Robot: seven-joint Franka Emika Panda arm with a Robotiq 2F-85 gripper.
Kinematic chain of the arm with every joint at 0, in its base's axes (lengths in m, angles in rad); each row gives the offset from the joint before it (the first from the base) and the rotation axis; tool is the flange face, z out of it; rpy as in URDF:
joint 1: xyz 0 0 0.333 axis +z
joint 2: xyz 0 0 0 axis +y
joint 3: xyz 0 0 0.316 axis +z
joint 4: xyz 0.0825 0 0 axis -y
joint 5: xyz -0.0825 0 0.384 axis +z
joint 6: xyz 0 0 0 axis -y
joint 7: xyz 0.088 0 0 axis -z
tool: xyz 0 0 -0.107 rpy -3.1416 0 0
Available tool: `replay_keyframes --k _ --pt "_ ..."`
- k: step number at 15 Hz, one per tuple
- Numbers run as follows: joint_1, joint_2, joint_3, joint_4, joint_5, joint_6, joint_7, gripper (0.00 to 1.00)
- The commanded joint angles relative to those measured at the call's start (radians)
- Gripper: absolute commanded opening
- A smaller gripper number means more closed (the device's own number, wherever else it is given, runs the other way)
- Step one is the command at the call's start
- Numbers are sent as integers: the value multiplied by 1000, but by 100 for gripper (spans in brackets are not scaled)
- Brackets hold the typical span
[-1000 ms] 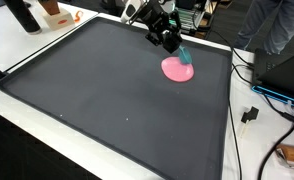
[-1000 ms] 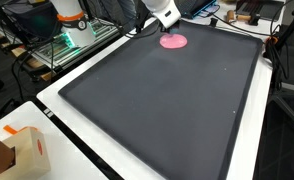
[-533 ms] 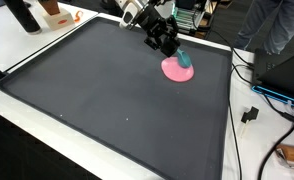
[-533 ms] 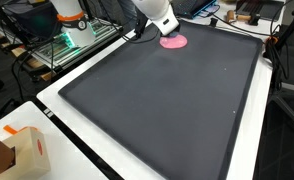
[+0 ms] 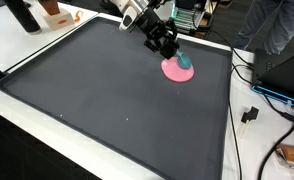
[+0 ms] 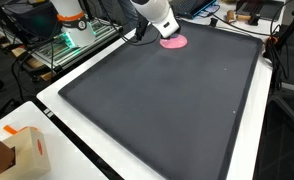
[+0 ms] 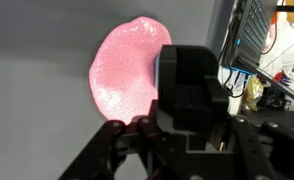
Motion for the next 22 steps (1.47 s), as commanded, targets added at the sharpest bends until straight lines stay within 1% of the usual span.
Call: replay_keyframes --k 1,6,12,18,22 --pt "14 40 2 1 -19 67 -15 26" --pt "30 43 -3 -9 -72 141 13 26" --pt "42 41 -1 -11 -148 184 72 26" --pt "50 53 25 12 -185 158 116 26" --pt "34 48 18 11 -193 161 117 26"
